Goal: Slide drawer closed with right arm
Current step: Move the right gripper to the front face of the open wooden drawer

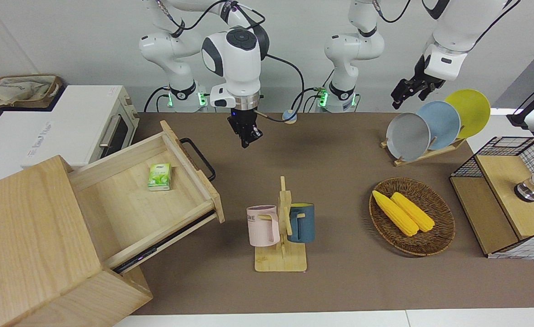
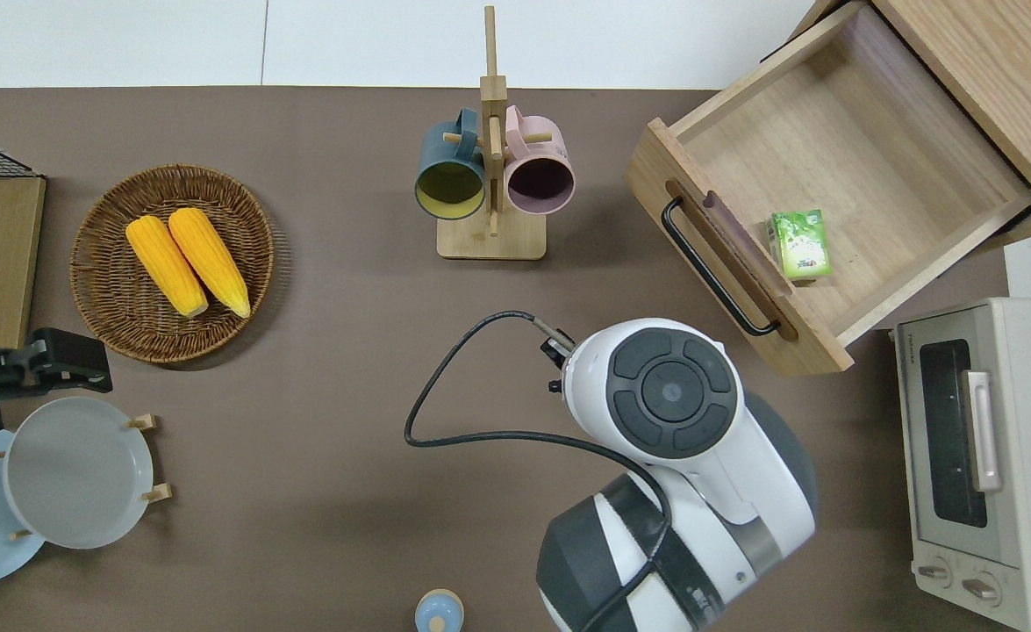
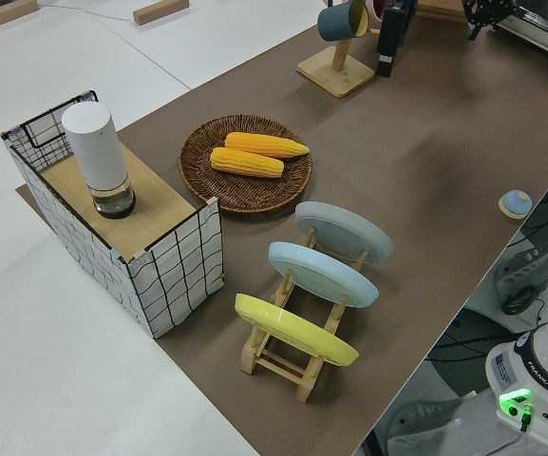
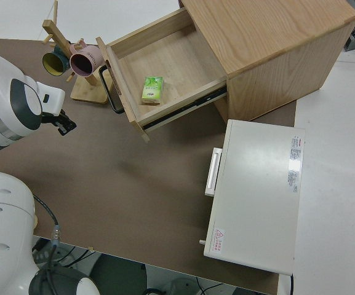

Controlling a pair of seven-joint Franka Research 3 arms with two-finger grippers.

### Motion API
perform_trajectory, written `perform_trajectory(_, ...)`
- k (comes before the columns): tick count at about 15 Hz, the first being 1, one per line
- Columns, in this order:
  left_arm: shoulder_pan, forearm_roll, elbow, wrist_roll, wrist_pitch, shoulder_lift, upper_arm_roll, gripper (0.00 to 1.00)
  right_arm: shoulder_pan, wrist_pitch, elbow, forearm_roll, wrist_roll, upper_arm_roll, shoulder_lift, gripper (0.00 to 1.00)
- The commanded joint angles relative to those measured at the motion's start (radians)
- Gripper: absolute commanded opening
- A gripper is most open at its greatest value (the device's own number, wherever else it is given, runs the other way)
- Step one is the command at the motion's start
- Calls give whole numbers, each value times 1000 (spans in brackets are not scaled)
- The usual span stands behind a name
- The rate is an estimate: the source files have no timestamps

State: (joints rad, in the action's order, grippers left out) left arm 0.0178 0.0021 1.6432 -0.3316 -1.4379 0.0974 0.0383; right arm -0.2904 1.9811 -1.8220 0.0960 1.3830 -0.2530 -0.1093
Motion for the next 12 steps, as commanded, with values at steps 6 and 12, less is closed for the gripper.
perform_trajectory(6,-4,-5,0,11,2,8,-6,993,33,-54,234,80,11,4,-144,0)
perform_trajectory(12,-4,-5,0,9,2,8,-6,993,83,-54,263,79,-44,6,-171,0)
